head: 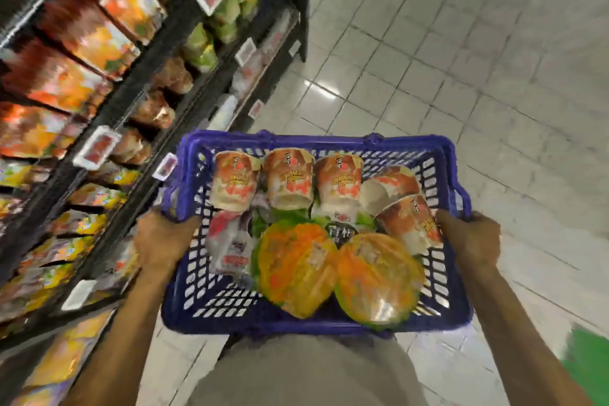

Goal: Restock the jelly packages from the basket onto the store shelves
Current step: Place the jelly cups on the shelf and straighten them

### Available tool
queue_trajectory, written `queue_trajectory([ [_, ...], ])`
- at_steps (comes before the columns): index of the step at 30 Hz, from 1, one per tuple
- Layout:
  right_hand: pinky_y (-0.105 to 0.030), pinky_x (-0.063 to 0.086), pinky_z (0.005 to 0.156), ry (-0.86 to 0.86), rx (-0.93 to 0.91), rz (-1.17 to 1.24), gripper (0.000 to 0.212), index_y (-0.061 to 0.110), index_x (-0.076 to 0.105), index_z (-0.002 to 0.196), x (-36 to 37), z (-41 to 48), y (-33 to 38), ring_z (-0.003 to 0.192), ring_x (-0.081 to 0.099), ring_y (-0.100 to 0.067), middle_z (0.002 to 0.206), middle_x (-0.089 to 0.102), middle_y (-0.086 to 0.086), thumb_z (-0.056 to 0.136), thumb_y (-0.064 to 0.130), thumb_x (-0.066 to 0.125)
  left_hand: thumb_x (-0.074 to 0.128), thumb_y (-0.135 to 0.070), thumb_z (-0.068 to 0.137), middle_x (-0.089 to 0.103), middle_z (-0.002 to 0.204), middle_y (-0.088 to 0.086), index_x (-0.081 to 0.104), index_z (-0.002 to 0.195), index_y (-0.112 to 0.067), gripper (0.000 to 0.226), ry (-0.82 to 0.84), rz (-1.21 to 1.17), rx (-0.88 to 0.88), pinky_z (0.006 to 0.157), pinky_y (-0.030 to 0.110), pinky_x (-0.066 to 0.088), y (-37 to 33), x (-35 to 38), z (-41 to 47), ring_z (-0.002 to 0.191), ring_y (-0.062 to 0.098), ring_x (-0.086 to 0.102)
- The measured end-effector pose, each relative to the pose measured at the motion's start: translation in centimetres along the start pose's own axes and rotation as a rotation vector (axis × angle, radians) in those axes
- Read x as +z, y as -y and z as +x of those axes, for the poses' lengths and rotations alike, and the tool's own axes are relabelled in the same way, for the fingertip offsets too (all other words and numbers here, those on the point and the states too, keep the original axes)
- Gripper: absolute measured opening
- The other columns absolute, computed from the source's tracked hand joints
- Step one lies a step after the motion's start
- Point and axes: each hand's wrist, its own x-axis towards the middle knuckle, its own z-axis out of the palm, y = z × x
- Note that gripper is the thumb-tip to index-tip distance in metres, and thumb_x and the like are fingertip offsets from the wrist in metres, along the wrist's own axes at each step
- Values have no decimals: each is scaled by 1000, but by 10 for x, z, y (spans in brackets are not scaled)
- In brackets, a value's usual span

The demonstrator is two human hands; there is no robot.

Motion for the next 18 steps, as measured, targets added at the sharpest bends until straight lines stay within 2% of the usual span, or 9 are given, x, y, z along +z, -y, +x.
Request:
queue_trajectory([
  [3, -34, 46, 60, -46, 66, 86, 22, 12, 67, 78, -36, 29, -3, 56, 58, -23, 61, 62, -4, 73, 30, 79, 79, -40, 56, 68, 75, 23, 71, 90, -3, 50, 0, 13, 123, 61, 34, 44, -71, 18, -2, 70, 37, 67],
  [5, -32, 45, 59, -64, 105, 131, 21, 12, 67, 76, -56, 50, 1, 55, 57, -25, 60, 62, -6, 72, 29, 78, 75, -42, 53, 66, 71, 19, 70, 86, -6, 50, 28, 26, 120, 59, 37, 47, -111, 33, -3, 66, 35, 64],
  [8, -31, 44, 55, -87, 136, 185, 20, 17, 63, 69, -84, 81, 15, 51, 55, -24, 58, 61, -5, 71, 30, 77, 82, -36, 59, 65, 68, 17, 70, 84, -4, 43, 56, 58, 135, 60, 38, 49, -167, 56, -1, 63, 33, 63],
  [10, -31, 44, 55, -103, 146, 209, 20, 17, 63, 72, -101, 105, 28, 53, 57, -24, 61, 63, -6, 71, 31, 77, 85, -32, 61, 63, 66, 14, 68, 81, -4, 38, 55, 50, 158, 59, 37, 49, -206, 71, 4, 61, 33, 61],
  [14, -32, 47, 58, -129, 144, 241, 18, 15, 65, 77, -119, 152, 59, 57, 59, -24, 65, 65, -6, 73, 29, 75, 85, -28, 66, 67, 78, 17, 68, 87, -6, 35, 51, 59, 241, 68, 42, 53, -283, 99, 20, 71, 36, 64],
  [18, -33, 50, 60, -146, 151, 281, 18, 15, 64, 78, -119, 207, 100, 61, 62, -26, 69, 67, -7, 73, 29, 76, 84, -29, 66, 68, 79, 17, 69, 86, -9, 32, 63, 26, 262, 71, 45, 57, -356, 127, 50, 72, 36, 66],
])
